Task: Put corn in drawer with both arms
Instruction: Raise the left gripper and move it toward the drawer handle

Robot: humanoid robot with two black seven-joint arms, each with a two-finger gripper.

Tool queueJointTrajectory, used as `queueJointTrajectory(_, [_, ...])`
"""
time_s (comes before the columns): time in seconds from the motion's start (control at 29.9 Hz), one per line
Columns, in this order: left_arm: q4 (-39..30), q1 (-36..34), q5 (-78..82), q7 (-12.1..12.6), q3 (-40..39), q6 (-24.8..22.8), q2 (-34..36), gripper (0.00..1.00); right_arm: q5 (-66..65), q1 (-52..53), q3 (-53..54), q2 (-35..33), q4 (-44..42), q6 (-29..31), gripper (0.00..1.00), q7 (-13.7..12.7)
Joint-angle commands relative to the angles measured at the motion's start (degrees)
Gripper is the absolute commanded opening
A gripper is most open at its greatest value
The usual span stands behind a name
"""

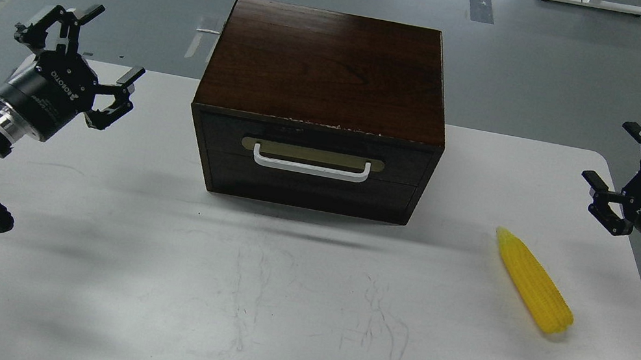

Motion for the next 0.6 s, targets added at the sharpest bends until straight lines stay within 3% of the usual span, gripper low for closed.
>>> queueJointTrajectory(0.0, [1.0, -0.1, -0.1, 0.0, -0.3, 0.0, -0.8, 0.98, 0.0, -0.1, 0.1, 0.3, 0.2, 0.0, 1.00, 0.0])
queueJointTrajectory(0.27, [3.0, -0.7, -0.4, 0.0, -0.4, 0.0, 0.3, 0.98, 0.0, -0.1, 0.1, 0.4, -0.1, 0.0, 1.00, 0.0])
queueJointTrajectory(0.57, [14.1, -8.9, 0.9, 0.0, -4.6, 0.0, 4.2, 0.98, 0.0, 0.4, 1.5, 0.3, -0.5, 0.0, 1.00, 0.0])
